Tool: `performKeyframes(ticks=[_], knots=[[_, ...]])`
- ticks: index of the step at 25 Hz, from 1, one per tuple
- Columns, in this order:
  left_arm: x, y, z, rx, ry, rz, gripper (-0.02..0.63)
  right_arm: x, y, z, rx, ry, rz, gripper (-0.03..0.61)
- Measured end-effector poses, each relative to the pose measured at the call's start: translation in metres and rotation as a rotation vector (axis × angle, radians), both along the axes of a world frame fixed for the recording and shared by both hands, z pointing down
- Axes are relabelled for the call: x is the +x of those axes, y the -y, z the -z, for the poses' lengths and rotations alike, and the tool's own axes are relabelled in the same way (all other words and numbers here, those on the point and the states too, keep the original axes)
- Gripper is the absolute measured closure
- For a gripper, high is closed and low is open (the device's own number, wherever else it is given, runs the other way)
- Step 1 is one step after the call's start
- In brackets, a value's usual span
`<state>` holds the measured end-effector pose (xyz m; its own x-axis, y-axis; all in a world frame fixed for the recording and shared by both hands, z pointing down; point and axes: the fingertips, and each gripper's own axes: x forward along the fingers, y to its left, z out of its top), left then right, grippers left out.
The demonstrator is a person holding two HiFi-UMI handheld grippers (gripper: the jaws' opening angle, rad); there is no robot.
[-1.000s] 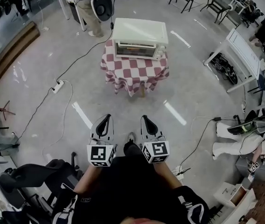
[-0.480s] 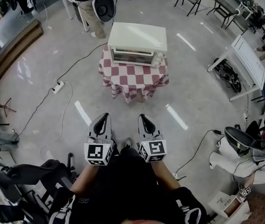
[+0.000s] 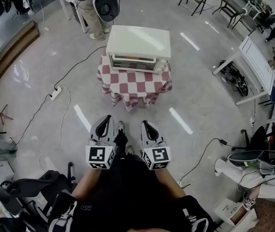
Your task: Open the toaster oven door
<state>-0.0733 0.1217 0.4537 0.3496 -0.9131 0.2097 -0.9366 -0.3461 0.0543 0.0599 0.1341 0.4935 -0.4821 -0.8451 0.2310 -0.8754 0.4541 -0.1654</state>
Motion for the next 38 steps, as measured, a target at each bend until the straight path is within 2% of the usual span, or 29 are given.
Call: performKeyframes(ticks=[6, 20, 30, 38], knots=[[0.0, 0.059, -0.004, -0.007, -0.01, -0.01, 0.604, 0.0, 0.051, -0.001, -0.007, -0.019, -0.009, 0.555], [-0.033, 0.211, -0.025, -0.093, -0.017, -0.041, 0.604, -0.027, 0.182, -0.001, -0.031, -0.06, -0.052, 0.555], [-0.048, 0.3, -0.069, -0.198, -0.003, -0.076, 0.604, -0.044, 0.243, -0.017, -0.061, -0.07, -0.109, 0.555], [-0.042, 0.348, -0.111, -0.304, 0.005, -0.061, 0.6, -0.04, 0.273, -0.021, -0.073, -0.077, -0.096, 0.555]])
